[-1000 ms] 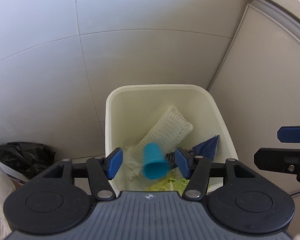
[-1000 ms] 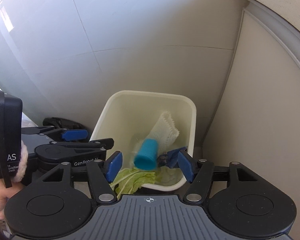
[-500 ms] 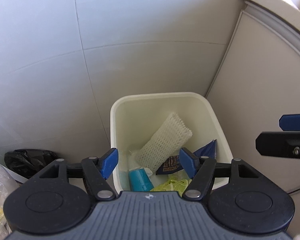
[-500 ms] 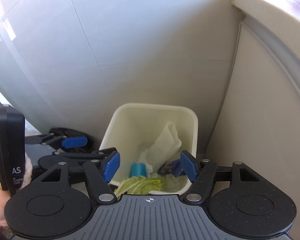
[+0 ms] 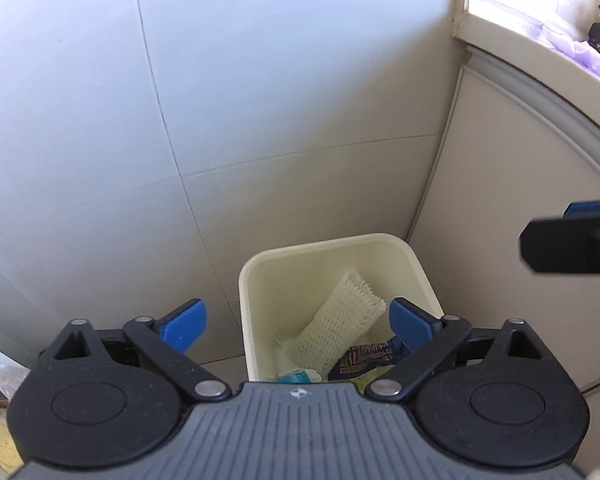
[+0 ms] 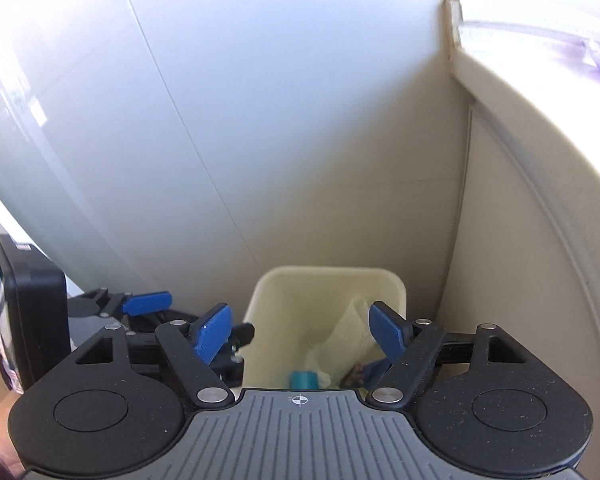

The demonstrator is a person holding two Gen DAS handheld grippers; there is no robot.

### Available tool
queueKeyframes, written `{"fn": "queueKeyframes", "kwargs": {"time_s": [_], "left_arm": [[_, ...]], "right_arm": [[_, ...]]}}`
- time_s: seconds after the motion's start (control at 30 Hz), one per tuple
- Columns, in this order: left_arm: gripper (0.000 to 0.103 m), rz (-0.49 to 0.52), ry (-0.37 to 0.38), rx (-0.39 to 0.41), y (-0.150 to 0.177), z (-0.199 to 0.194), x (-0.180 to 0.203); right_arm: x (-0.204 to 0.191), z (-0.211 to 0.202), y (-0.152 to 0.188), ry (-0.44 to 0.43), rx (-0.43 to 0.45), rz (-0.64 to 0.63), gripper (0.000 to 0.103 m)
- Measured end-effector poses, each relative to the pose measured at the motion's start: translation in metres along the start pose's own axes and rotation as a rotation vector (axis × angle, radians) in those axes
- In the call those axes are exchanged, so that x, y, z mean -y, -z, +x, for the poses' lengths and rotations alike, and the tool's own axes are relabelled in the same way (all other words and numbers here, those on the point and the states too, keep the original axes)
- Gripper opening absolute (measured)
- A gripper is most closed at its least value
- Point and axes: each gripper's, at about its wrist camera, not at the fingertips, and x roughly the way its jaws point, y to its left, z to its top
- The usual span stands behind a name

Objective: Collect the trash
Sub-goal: 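Move both tools back to the countertop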

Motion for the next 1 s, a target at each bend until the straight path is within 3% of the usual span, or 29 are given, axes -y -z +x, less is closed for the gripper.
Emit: {"fn": "queueKeyframes", "kwargs": {"time_s": [0.13,0.4,0.73,0.87,1.0], "left_arm": [[0.102,0.007,0.004,0.002,-0.012,-0.011,0.001],[0.102,0.071,0.01,0.061,-0.04,-0.044,0.023],[0.102,0.105,0.096,0.161,-0.083,-0.071,0.069],[0.102,0.133,0.12,0.175,-0.103,-0.068,0.097],[0.102,0.164,0.149,0.195,-0.123,-0.06,0.126]], "right_arm": [[0.0,-0.022,-0.013,0.016,0.066,-0.001,0.087],[0.007,-0.064,-0.04,0.061,0.13,-0.015,0.09],[0.016,-0.124,-0.062,0.069,0.25,-0.048,0.096],[0.044,-0.146,-0.076,0.099,0.311,-0.028,0.1],[0.093,-0.156,-0.095,0.192,0.315,0.016,0.101]]}}
